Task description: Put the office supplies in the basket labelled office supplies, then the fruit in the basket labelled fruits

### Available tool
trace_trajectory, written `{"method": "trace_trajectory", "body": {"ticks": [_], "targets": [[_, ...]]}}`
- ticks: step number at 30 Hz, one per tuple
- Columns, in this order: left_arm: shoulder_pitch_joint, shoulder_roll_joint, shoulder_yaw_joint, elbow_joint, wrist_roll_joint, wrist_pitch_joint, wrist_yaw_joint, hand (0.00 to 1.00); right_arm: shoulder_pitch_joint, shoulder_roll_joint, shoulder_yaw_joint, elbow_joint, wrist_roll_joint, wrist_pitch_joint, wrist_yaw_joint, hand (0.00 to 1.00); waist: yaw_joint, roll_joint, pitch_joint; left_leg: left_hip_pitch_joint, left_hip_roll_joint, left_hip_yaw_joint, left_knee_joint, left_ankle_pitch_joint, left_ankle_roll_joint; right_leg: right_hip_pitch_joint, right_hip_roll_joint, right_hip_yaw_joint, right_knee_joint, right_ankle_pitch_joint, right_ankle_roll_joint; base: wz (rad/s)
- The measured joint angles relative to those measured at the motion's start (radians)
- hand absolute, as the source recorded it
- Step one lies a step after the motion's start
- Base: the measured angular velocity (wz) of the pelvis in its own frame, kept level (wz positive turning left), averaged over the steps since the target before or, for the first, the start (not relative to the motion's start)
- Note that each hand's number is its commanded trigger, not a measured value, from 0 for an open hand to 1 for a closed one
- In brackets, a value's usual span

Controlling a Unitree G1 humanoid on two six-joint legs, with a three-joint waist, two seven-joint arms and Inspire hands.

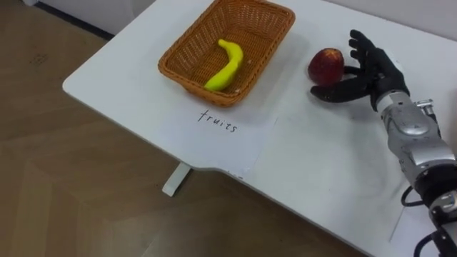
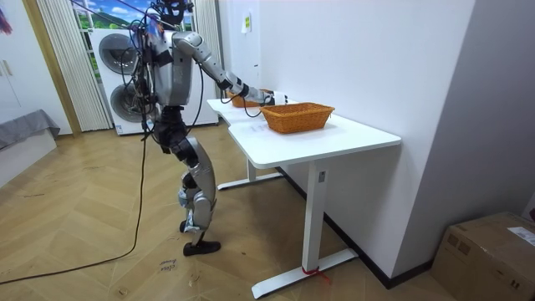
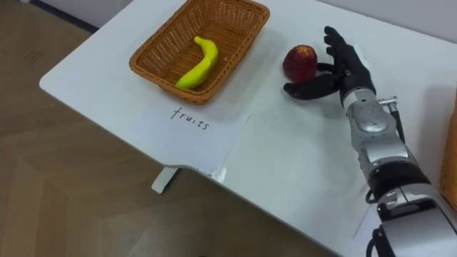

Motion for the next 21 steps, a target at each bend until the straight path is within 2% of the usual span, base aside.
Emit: {"method": "trace_trajectory", "body": {"ticks": [8,9,12,21], "targets": [[-0.005,0.000,0.000,0.000,-0.001,0.000,0.008,0.00,0.004,0.003,0.046,-0.016,-0.060,-0.002,-0.006,0.00,0.011,0.005,-0.0027,-0.003,0.018,0.000,-0.005,0.007,-0.012,-0.001,0.015,0.000,-0.020,0.006,-0.007,-0.02],[-0.005,0.000,0.000,0.000,-0.001,0.000,0.010,0.00,0.004,0.005,0.059,-0.022,-0.075,-0.002,-0.006,0.00,0.011,0.005,-0.0028,-0.003,0.019,0.000,-0.006,0.008,-0.014,0.000,0.017,0.001,-0.020,0.009,-0.013,-0.04],[-0.008,0.000,0.000,0.000,-0.001,-0.006,0.010,0.00,0.005,0.013,0.079,-0.029,-0.092,-0.002,-0.005,0.00,0.011,0.005,-0.0031,-0.003,0.021,0.000,-0.006,0.010,-0.017,0.000,0.019,0.002,-0.020,0.013,-0.019,0.00],[-0.013,0.001,0.000,0.000,0.000,-0.021,0.010,0.00,0.005,0.020,0.100,-0.032,-0.092,-0.001,-0.005,0.00,0.011,0.000,-0.0061,-0.004,0.020,-0.001,-0.009,0.011,-0.017,-0.001,0.019,0.005,-0.020,0.014,-0.020,0.00]]}}
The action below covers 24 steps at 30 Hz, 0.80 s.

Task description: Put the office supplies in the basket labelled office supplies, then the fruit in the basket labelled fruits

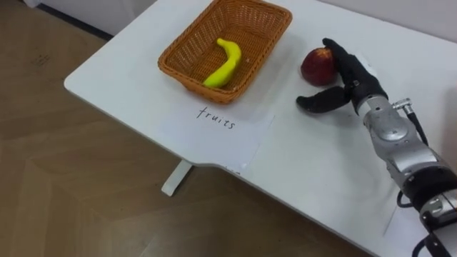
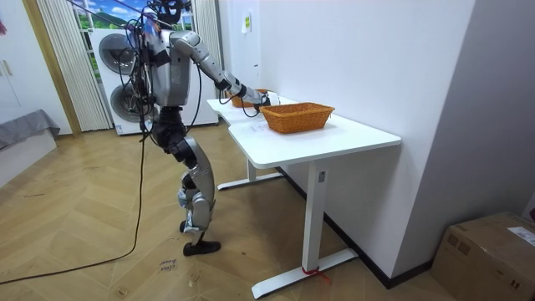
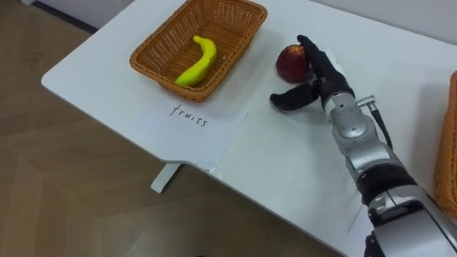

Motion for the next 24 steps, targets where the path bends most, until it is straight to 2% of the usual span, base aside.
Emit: {"method": "trace_trajectory", "body": {"ticks": [4,5,6,7,8,24], "targets": [[-0.002,0.000,0.000,0.000,0.000,-0.001,0.001,0.00,0.000,-0.001,0.000,-0.003,0.000,0.000,0.000,0.00,0.000,-0.001,-0.0008,-0.004,0.000,-0.001,0.001,0.000,0.000,-0.003,0.000,-0.001,0.000,0.000,0.000,0.00],[-0.002,0.000,0.000,0.000,0.000,-0.001,0.002,0.00,0.000,-0.001,0.000,-0.003,0.000,0.000,0.000,0.25,0.000,-0.003,-0.0016,-0.005,0.000,-0.001,0.001,0.000,0.000,-0.004,0.000,-0.001,0.000,0.000,0.000,0.00],[-0.001,0.000,0.000,0.000,-0.001,-0.001,0.005,0.00,0.000,-0.001,0.000,-0.003,0.000,0.000,0.000,0.39,-0.001,-0.003,-0.0020,-0.005,0.000,-0.001,0.002,0.000,0.000,-0.004,0.000,-0.003,0.000,0.000,0.000,0.00],[-0.002,0.000,0.000,0.000,-0.001,-0.001,0.006,0.00,0.000,-0.001,0.000,-0.003,-0.002,0.001,0.000,0.95,-0.001,-0.004,-0.0021,-0.006,0.000,-0.002,0.002,0.000,0.000,-0.004,0.000,-0.004,0.000,0.000,0.000,0.00],[-0.002,0.000,0.000,0.000,-0.001,-0.001,0.007,0.00,0.000,-0.001,-0.001,-0.003,-0.013,0.001,0.000,1.00,-0.001,-0.004,-0.0021,-0.006,0.000,-0.002,0.002,0.000,0.000,-0.004,0.000,-0.005,0.000,0.000,0.000,0.00],[-0.001,0.002,-0.001,0.011,-0.001,-0.019,0.011,0.00,-0.010,-0.027,-0.002,-0.001,-0.034,-0.001,-0.058,1.00,0.003,-0.014,0.0035,-0.005,-0.003,-0.002,0.007,0.000,0.000,0.001,-0.003,-0.008,-0.001,-0.005,0.004,0.01]]}}
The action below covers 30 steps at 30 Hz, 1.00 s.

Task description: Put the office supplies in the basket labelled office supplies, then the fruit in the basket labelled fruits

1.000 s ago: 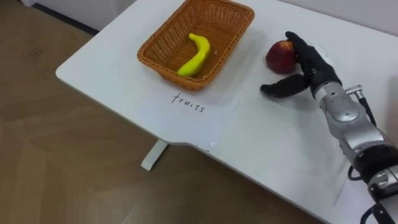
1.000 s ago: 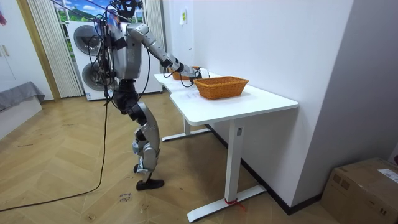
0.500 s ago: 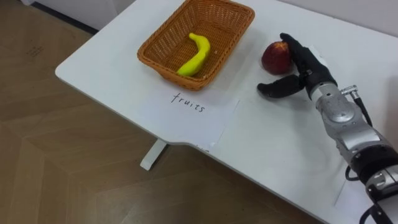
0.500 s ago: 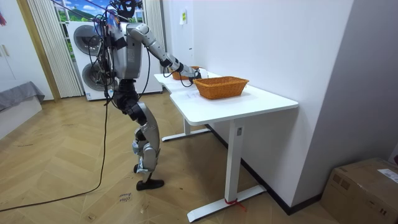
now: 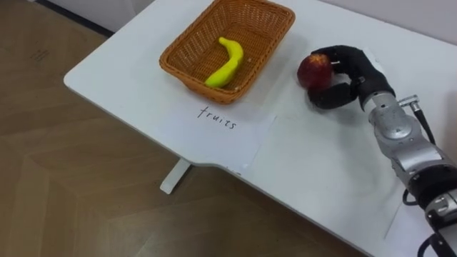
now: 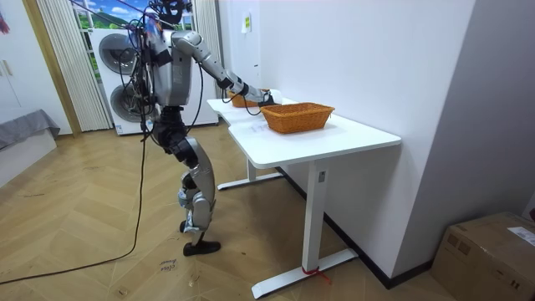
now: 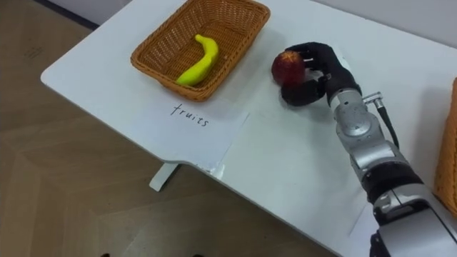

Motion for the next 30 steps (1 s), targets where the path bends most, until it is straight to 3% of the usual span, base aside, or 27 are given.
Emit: {"method": "trace_trajectory", "body": {"ticks": [11,16,20,25,30], "targets": [[-0.006,0.000,0.000,0.027,0.000,0.000,0.001,0.00,-0.009,0.002,-0.001,-0.002,0.003,0.000,-0.009,1.00,0.001,0.004,0.0048,-0.008,-0.002,0.003,-0.001,0.000,0.000,0.001,0.001,-0.006,-0.010,-0.008,0.005,0.04],[-0.020,0.000,-0.001,0.030,0.000,0.000,0.003,0.00,-0.009,0.016,-0.001,-0.015,0.023,-0.001,0.004,1.00,0.000,0.019,0.0124,-0.008,0.000,0.003,-0.002,0.000,0.000,0.000,0.002,-0.006,-0.009,-0.012,0.003,0.00],[-0.021,0.000,-0.002,0.030,0.000,0.000,0.019,0.00,-0.009,0.024,-0.012,-0.014,0.023,-0.001,0.005,1.00,-0.003,0.022,0.0117,-0.008,-0.001,0.003,-0.005,0.000,0.000,-0.001,0.002,-0.008,-0.012,-0.013,0.006,0.00],[-0.022,0.000,-0.002,0.029,0.000,0.000,0.035,0.00,-0.006,0.023,-0.014,-0.017,0.073,0.000,0.015,1.00,-0.005,0.018,0.0086,-0.008,-0.002,0.003,-0.009,0.000,0.000,0.000,0.001,-0.008,-0.012,-0.011,0.007,0.00],[-0.015,0.001,0.002,0.028,0.001,0.002,0.035,0.00,-0.003,0.020,-0.020,-0.038,0.085,0.035,0.046,1.00,-0.013,0.011,-0.0052,0.012,-0.002,0.007,-0.026,0.001,0.001,0.023,0.002,-0.017,-0.030,-0.006,0.007,0.01]]}}
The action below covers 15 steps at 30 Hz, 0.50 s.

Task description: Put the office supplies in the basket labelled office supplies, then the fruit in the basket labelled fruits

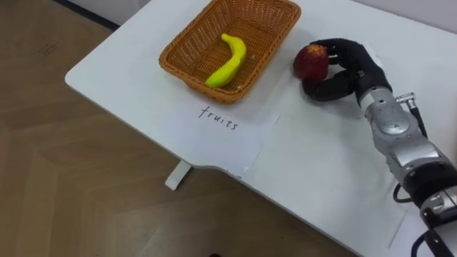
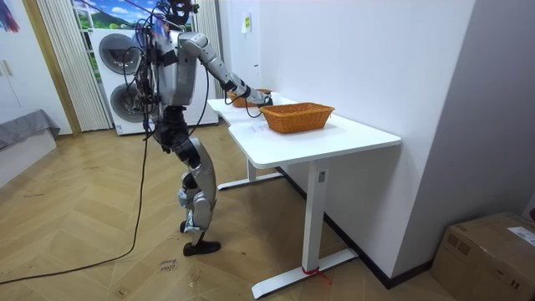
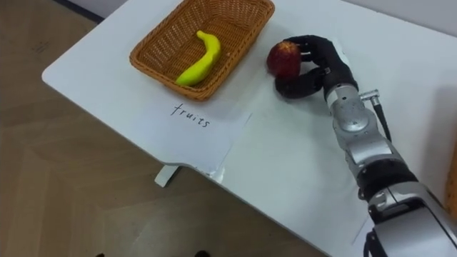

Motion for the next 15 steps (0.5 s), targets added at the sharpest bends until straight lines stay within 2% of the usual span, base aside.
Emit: {"method": "trace_trajectory", "body": {"ticks": [2,4,7,11,15], "targets": [[-0.001,0.000,0.004,0.000,0.002,0.001,0.000,0.00,0.008,-0.001,0.004,-0.004,-0.004,0.022,0.012,1.00,0.001,-0.004,-0.0097,0.027,-0.003,0.000,-0.018,0.000,0.000,0.024,0.000,0.001,-0.012,-0.001,0.004,0.03],[0.005,0.000,0.011,0.002,0.003,0.004,0.000,0.00,0.017,-0.001,0.016,-0.008,-0.012,0.034,0.022,1.00,0.003,-0.009,-0.0142,0.057,-0.005,0.003,-0.038,0.000,0.000,0.050,0.000,0.001,-0.025,-0.001,0.006,0.00],[0.014,0.000,0.020,0.000,0.022,0.005,0.000,0.00,0.040,-0.010,0.032,-0.034,-0.014,0.059,0.047,1.00,-0.009,-0.012,-0.0160,0.102,-0.009,0.004,-0.053,0.001,0.000,0.104,0.001,-0.007,-0.049,-0.002,0.014,0.09],[0.042,-0.001,0.049,-0.001,0.043,0.008,-0.017,0.00,0.054,-0.019,0.033,-0.109,-0.034,0.110,0.090,1.00,-0.030,-0.019,-0.0189,0.146,-0.011,0.010,-0.068,0.001,0.000,0.150,0.002,-0.008,-0.074,-0.002,0.020,0.01],[0.091,0.000,0.101,-0.002,0.081,0.010,-0.029,0.00,0.054,-0.036,0.032,-0.203,-0.039,0.117,0.101,1.00,-0.056,-0.027,-0.0204,0.206,-0.014,0.010,-0.090,0.000,0.000,0.222,0.010,-0.015,-0.121,0.005,0.032,0.03]]}}
